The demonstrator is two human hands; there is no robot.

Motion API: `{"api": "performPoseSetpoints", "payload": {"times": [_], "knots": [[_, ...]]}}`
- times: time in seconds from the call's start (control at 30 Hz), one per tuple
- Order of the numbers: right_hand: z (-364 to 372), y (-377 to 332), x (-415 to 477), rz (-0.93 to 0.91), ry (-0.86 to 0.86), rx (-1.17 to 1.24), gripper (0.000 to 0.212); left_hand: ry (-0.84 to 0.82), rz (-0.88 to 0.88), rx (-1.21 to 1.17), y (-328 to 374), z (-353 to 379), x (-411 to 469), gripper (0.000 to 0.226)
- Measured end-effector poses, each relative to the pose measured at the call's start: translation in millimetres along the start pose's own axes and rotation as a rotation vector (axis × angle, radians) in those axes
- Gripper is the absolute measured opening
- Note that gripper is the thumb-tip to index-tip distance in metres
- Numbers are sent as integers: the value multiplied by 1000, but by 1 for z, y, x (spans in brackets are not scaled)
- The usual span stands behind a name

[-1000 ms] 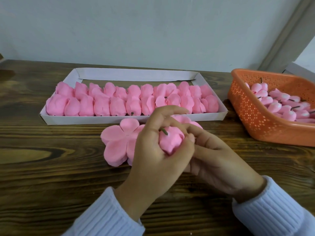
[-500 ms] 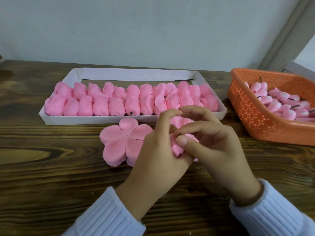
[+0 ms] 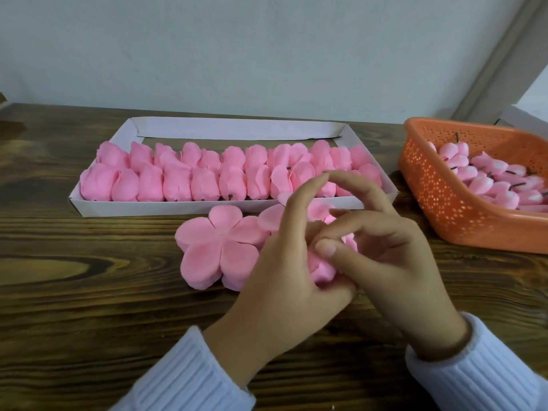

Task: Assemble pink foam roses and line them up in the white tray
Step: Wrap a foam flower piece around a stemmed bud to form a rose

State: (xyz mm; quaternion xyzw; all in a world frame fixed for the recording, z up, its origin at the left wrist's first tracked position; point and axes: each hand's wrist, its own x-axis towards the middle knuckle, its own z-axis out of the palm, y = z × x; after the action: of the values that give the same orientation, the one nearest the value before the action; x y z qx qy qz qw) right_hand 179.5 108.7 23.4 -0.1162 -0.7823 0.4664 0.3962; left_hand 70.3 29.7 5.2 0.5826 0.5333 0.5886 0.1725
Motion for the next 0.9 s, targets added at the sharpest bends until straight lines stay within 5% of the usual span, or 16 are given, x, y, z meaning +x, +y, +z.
{"api": "performPoseSetpoints", "payload": {"times": [0.47, 0.77, 0.9], "knots": [[0, -6, 2, 396, 129, 706, 13, -80, -231, -327, 0, 3, 4, 57], [-6, -1, 3, 222, 348, 448, 13, -48, -153, -259, 1, 5, -3, 76], [-7, 4, 2, 141, 383, 336, 13, 59, -102, -395, 3, -1, -2, 34]]}}
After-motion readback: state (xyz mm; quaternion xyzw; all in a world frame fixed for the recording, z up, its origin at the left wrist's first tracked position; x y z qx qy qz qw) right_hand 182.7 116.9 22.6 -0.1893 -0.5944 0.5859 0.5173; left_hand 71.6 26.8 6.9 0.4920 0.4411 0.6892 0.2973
